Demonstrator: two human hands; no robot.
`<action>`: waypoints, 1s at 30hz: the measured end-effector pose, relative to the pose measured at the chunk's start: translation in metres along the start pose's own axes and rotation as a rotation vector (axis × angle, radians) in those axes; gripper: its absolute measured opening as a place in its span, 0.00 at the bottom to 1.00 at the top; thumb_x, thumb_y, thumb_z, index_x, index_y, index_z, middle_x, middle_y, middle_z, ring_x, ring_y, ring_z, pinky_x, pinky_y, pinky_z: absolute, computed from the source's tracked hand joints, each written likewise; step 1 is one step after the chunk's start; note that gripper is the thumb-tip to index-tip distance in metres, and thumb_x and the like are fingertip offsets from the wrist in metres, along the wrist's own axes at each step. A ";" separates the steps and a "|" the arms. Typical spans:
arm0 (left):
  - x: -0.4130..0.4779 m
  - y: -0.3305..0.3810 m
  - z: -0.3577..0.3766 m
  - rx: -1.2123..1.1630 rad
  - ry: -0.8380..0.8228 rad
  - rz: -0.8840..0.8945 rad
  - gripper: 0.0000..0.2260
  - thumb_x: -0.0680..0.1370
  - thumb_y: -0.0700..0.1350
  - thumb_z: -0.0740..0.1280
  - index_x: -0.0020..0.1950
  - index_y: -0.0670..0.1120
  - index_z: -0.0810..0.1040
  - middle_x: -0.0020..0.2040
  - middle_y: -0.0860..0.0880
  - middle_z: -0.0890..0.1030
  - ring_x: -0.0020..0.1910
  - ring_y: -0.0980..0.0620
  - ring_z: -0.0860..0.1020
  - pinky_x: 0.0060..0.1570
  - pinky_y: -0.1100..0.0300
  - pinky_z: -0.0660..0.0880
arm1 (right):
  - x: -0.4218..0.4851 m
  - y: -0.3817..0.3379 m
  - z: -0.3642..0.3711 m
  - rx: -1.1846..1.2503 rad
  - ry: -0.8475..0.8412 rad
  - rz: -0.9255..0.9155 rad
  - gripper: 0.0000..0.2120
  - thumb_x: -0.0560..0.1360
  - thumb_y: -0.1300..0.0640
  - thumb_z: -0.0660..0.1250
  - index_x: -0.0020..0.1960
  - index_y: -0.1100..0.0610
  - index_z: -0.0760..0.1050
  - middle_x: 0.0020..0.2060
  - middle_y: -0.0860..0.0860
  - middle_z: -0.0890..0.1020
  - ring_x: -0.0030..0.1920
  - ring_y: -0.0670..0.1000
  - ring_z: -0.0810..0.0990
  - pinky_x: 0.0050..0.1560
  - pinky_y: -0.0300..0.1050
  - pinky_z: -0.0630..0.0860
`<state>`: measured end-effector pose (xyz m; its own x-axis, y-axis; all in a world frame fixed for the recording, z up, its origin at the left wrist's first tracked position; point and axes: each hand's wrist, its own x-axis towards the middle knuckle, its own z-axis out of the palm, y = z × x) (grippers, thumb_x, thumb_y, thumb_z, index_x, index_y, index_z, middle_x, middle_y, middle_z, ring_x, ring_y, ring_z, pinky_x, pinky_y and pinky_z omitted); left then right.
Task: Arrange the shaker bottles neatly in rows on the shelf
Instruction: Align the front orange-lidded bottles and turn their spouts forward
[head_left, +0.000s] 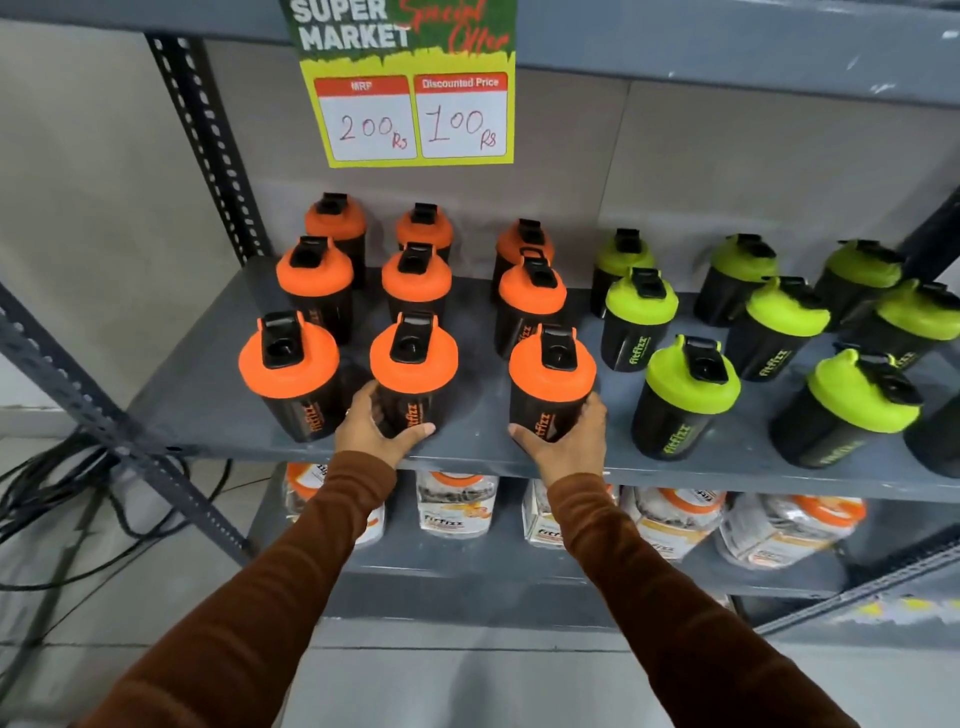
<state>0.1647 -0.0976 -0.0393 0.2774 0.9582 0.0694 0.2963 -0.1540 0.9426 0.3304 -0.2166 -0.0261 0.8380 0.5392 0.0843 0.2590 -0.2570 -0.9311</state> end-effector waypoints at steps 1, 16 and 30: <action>0.000 0.000 0.000 -0.012 -0.006 -0.006 0.36 0.62 0.40 0.78 0.66 0.42 0.65 0.63 0.39 0.74 0.61 0.43 0.74 0.63 0.46 0.70 | -0.001 0.000 0.000 -0.003 -0.007 0.004 0.45 0.57 0.59 0.81 0.67 0.61 0.60 0.64 0.60 0.70 0.65 0.58 0.69 0.68 0.56 0.67; -0.011 0.005 0.002 0.009 -0.048 0.006 0.36 0.63 0.41 0.77 0.67 0.42 0.64 0.65 0.41 0.73 0.63 0.45 0.72 0.63 0.55 0.68 | -0.002 0.001 -0.015 -0.046 -0.146 0.057 0.41 0.60 0.62 0.79 0.66 0.58 0.62 0.63 0.58 0.74 0.64 0.58 0.72 0.67 0.55 0.69; -0.015 0.010 -0.002 0.050 -0.074 -0.011 0.34 0.64 0.40 0.76 0.66 0.42 0.65 0.65 0.41 0.73 0.63 0.44 0.72 0.64 0.50 0.69 | 0.001 0.003 -0.019 -0.054 -0.219 0.039 0.41 0.60 0.60 0.79 0.67 0.58 0.61 0.65 0.58 0.73 0.65 0.58 0.72 0.67 0.57 0.69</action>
<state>0.1620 -0.1135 -0.0303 0.3399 0.9399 0.0333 0.3445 -0.1573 0.9255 0.3405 -0.2317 -0.0219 0.7253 0.6875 -0.0354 0.2592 -0.3203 -0.9112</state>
